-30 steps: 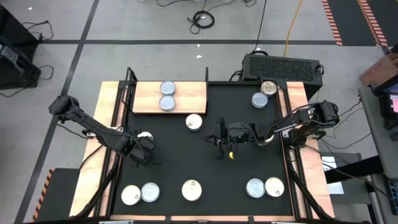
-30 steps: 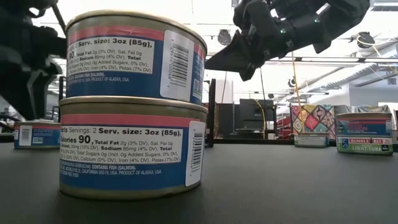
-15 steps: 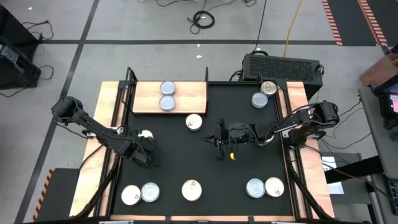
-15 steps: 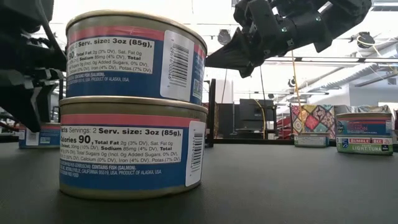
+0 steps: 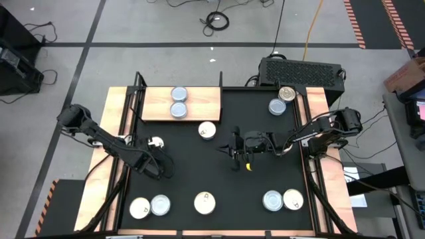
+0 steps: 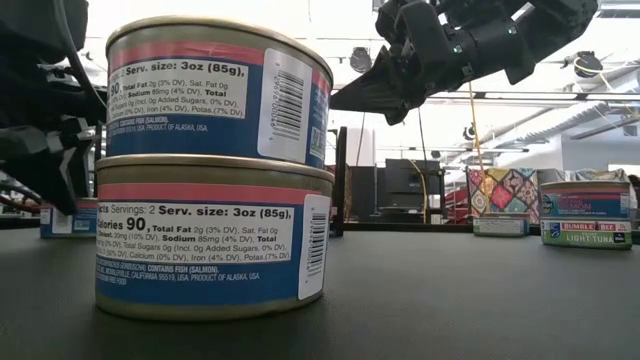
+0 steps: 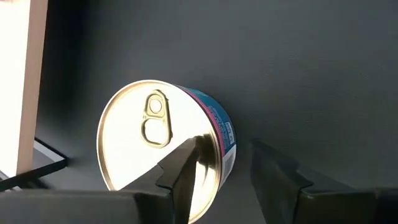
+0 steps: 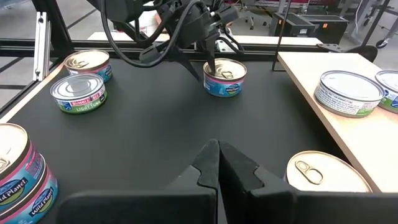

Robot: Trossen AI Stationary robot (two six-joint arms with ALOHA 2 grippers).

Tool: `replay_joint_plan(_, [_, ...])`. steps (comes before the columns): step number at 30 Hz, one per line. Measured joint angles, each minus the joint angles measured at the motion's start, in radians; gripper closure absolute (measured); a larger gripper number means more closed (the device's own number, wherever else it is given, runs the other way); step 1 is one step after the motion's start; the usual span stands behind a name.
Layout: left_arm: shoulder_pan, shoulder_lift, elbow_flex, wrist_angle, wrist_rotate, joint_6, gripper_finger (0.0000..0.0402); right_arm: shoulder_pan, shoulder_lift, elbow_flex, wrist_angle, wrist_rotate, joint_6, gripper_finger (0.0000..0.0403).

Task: Stack canned seafood by type on shelf
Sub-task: Put the blue tuna can on the shelf

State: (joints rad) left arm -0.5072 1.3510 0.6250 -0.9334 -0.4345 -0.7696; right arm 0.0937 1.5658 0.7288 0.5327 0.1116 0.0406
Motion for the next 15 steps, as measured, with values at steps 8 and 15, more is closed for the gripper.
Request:
replay_joint_plan(8, [0.001,0.0,-0.001,-0.012,-0.015,-0.005,0.0336,0.0,0.0,0.0,0.001,0.0,0.0,0.0403])
replay_joint_plan(15, [0.0,0.0,0.0,-0.015,-0.016,-0.008,0.0385,0.0,0.0,0.0,0.002,-0.001,0.0,0.0403])
